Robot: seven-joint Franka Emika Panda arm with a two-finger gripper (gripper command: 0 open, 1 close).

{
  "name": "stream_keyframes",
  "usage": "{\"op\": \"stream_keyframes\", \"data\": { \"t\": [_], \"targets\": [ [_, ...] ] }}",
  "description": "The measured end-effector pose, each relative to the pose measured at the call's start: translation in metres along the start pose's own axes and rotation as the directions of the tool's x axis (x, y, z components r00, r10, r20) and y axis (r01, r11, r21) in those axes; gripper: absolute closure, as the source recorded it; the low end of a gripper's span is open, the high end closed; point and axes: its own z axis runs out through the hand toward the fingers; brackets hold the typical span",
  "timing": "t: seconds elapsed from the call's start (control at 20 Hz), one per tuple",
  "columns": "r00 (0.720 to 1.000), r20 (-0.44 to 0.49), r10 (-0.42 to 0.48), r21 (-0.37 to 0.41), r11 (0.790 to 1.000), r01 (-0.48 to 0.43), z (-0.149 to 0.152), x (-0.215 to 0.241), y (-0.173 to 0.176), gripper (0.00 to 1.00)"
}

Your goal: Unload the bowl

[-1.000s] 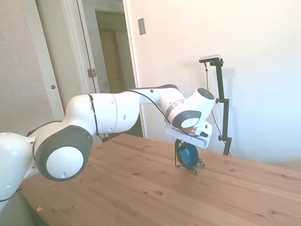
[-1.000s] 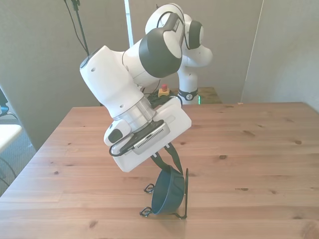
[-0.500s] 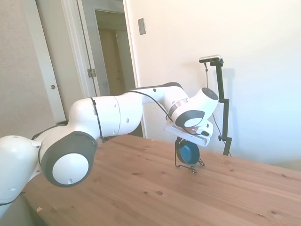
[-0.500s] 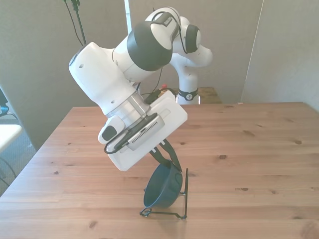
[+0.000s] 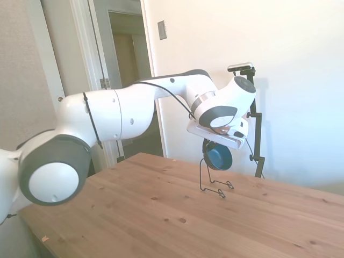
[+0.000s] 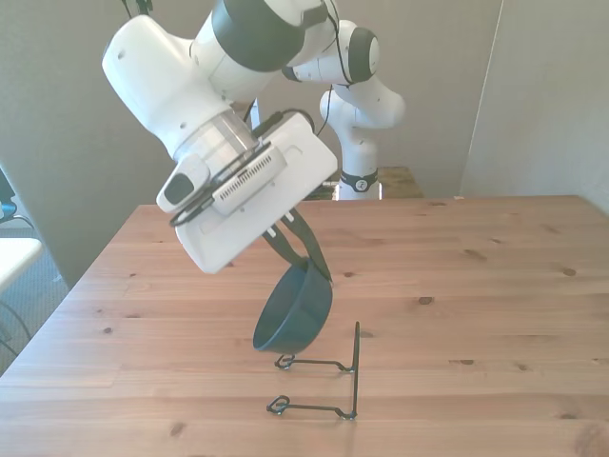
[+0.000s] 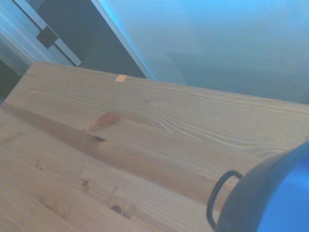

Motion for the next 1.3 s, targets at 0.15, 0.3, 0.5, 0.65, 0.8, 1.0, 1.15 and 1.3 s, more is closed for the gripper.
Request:
{"op": "stream_keyframes", "data": {
  "t": [0.15,0.3,0.5,0.65,0.8,1.0,1.15,1.3],
  "targets": [
    [1.0,0.003,-0.009,-0.005,1.0,0.009,-0.009,-0.02,-0.005,1.0],
    [1.0,0.004,-0.017,-0.014,1.0,0.017,-0.008,-0.04,-0.009,1.0],
    [0.999,0.01,-0.039,-0.037,0.999,0.04,0.002,-0.073,-0.018,1.0],
    [0.999,0.013,-0.053,-0.064,0.996,0.054,0.014,-0.101,-0.029,1.0],
    [0.997,0.019,-0.081,-0.105,0.991,0.082,0.032,-0.125,-0.043,1.0],
    [0.993,0.045,-0.112,-0.184,0.976,0.118,0.06,-0.15,-0.055,1.0],
    [0.992,0.063,-0.113,-0.237,0.964,0.124,0.078,-0.167,-0.061,1.0],
    [0.99,0.082,-0.116,-0.278,0.951,0.135,0.098,-0.186,-0.069,1.0]
  ]
}}
